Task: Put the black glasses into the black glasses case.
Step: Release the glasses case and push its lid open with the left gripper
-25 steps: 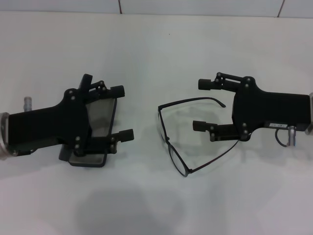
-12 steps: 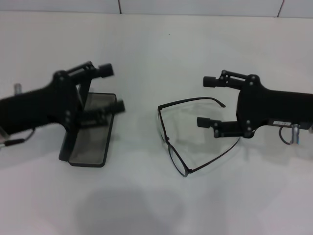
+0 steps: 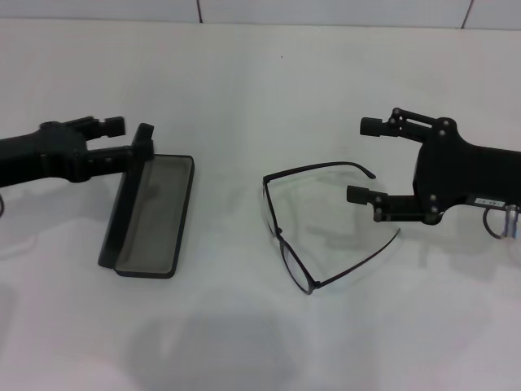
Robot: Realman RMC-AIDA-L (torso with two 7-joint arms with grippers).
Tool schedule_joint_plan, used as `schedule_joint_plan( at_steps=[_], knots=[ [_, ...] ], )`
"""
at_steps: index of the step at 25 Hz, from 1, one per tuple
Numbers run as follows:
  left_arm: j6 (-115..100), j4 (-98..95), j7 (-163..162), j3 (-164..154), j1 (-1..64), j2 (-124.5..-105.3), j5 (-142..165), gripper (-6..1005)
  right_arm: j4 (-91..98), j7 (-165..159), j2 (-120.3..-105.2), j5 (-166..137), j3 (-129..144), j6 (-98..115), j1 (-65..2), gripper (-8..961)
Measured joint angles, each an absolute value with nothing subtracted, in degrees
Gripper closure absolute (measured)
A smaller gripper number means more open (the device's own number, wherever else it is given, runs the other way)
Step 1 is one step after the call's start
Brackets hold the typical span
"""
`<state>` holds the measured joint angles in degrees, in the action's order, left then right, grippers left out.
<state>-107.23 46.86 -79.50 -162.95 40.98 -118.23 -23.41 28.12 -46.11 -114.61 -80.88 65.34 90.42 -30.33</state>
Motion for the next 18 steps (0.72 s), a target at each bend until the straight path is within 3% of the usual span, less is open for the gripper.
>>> schedule_joint_plan(
  at_steps=[18],
  knots=[
    [-98.93,49.63,-90.11,-163.04,43.24,-119.56,-11.17,212,28.21,-45.65,-115.36,-81.02,65.55,90.52,-30.40,125]
  ],
)
